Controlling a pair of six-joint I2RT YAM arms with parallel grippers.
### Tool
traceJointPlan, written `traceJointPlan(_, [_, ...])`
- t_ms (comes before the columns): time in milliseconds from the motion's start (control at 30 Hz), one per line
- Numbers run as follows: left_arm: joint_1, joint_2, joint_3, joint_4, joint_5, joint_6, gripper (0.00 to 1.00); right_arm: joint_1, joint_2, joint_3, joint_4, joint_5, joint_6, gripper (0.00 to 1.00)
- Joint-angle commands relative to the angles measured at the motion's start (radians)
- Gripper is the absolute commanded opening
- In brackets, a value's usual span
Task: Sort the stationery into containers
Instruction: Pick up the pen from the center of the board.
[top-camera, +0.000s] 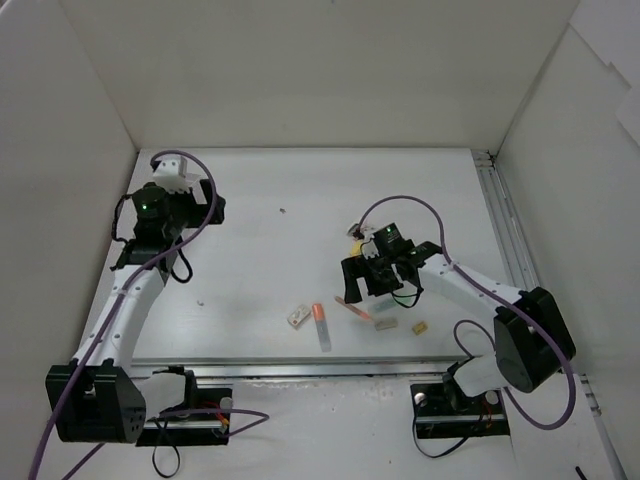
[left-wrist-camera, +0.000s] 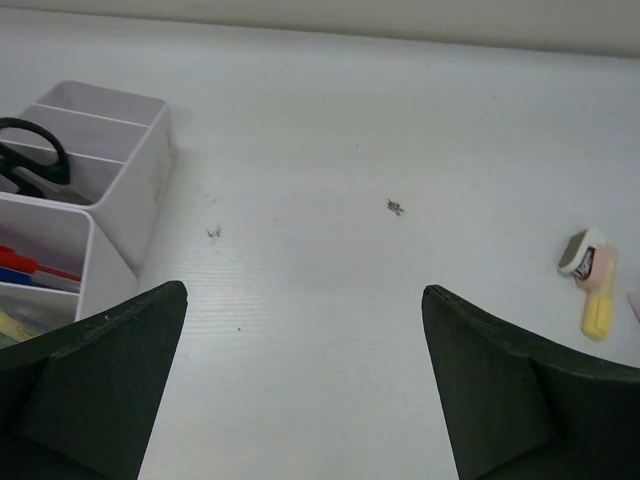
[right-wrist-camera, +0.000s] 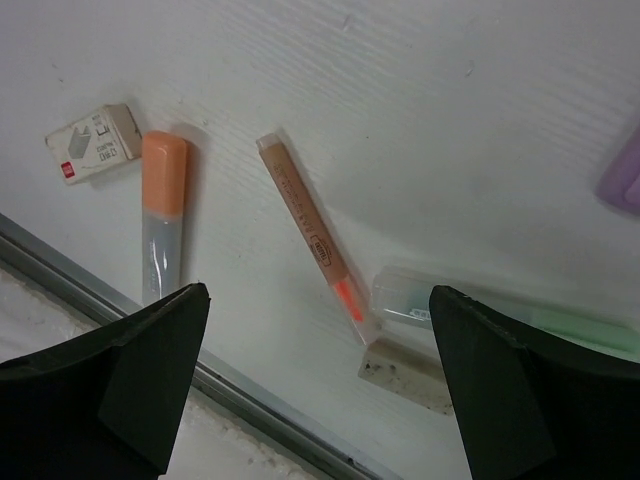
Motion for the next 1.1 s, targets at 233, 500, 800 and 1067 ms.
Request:
traceJointPlan(233, [-0.139,-0.109,-0.076,-0.070,-0.088,0.050,0.99,0.143,0.116,-0.010,-0.015,0.157,0.061,0.89])
traceJointPlan(500, [-0.211,-0.092,-0.078,-0.085,-0.163,0.068,1.00,0.199,0.225,0.045,-0.020,0.246,0.038,0.80])
traceJointPlan(800, [-0.239,-0.104,-0.058,-0.081,-0.192,0.099,1.00,0.238,0.199,-0.022,-0.059,0.257,0.093,0.47])
traceJointPlan(1067, [-0.285,-0.078,-0.013,-0.071,-0.195,0.168,0.99,0.281,0.206,-0.061,-0.076,0.216,0.109,0.31])
